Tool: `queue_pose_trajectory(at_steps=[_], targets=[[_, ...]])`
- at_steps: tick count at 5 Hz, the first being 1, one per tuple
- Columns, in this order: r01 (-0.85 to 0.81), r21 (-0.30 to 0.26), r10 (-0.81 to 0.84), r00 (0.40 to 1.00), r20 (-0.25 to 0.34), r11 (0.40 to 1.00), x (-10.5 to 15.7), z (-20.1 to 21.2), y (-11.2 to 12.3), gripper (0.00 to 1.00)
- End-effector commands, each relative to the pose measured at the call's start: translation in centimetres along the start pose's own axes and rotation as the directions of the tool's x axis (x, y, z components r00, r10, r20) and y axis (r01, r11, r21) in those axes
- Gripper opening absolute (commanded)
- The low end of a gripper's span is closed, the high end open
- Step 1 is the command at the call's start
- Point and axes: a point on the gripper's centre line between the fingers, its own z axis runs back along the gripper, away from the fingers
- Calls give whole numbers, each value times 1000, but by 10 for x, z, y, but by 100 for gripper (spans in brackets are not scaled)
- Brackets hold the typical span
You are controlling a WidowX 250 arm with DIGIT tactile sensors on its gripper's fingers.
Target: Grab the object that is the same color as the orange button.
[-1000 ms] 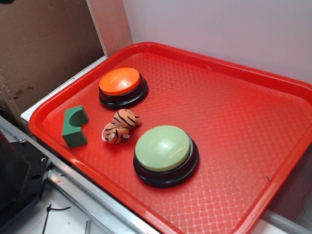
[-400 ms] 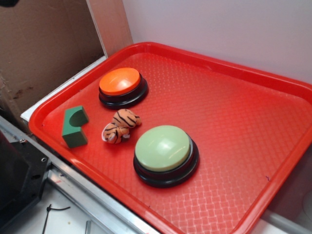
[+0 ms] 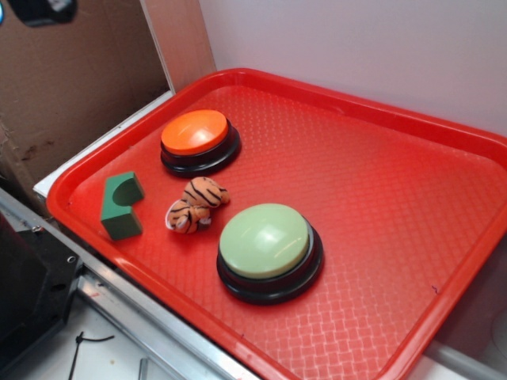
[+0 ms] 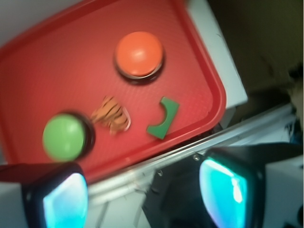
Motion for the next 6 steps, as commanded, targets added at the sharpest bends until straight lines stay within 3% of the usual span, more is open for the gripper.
queue_pose_trajectory(at_steps=[1,2,4,6], targets=[[-462,-37,464,881,96,886,14,-46,-23,100],[-550,-31,550,832,74,835,20,-78,-33,100],[-579,-9,579,814,41,815,27,-144,-47,100],[-576,72,577,817,5,814,17,-187,-54,100]])
